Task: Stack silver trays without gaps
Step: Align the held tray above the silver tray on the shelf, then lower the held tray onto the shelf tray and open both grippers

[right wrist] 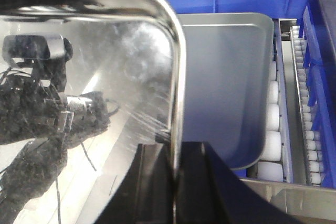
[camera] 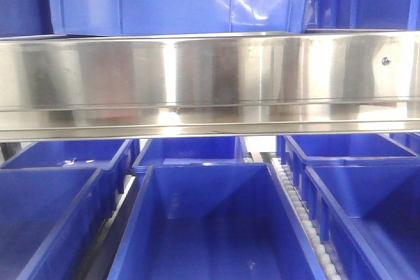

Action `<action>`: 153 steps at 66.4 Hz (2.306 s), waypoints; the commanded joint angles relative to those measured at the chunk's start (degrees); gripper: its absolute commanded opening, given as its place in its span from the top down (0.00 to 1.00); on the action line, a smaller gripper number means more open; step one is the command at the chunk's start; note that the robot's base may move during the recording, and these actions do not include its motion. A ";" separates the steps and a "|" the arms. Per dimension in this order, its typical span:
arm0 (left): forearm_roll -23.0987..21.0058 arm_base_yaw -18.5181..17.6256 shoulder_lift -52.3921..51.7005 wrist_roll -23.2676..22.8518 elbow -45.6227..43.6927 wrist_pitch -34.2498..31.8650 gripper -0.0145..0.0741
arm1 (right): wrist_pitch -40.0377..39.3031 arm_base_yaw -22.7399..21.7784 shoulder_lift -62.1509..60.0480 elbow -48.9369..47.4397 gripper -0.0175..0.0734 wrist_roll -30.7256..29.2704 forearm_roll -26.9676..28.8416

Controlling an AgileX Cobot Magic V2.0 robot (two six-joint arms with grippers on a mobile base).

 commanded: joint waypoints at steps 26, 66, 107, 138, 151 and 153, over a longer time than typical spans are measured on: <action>0.15 -1.14 0.17 0.36 -0.37 -5.94 0.85 | -32.51 1.11 -0.12 -0.65 0.83 -0.12 -0.70; 0.15 -1.14 0.17 0.36 -0.37 -5.94 0.85 | -10.98 1.11 -0.12 -0.65 0.83 -0.12 -0.70; -0.69 -1.14 0.17 0.36 -0.37 -5.94 0.85 | 0.55 1.11 -0.12 -0.65 0.83 -0.12 -0.70; -17.15 10.28 0.57 6.25 -0.48 -16.16 0.85 | -2.49 -6.81 5.27 -8.21 0.83 -8.61 8.47; -36.36 20.33 6.87 24.86 -4.26 -19.82 0.85 | -4.81 -12.98 13.44 -15.67 0.83 -19.41 18.66; -38.33 21.76 8.21 27.88 -5.45 -19.82 0.85 | -5.12 -13.72 14.85 -16.58 0.83 -20.71 19.95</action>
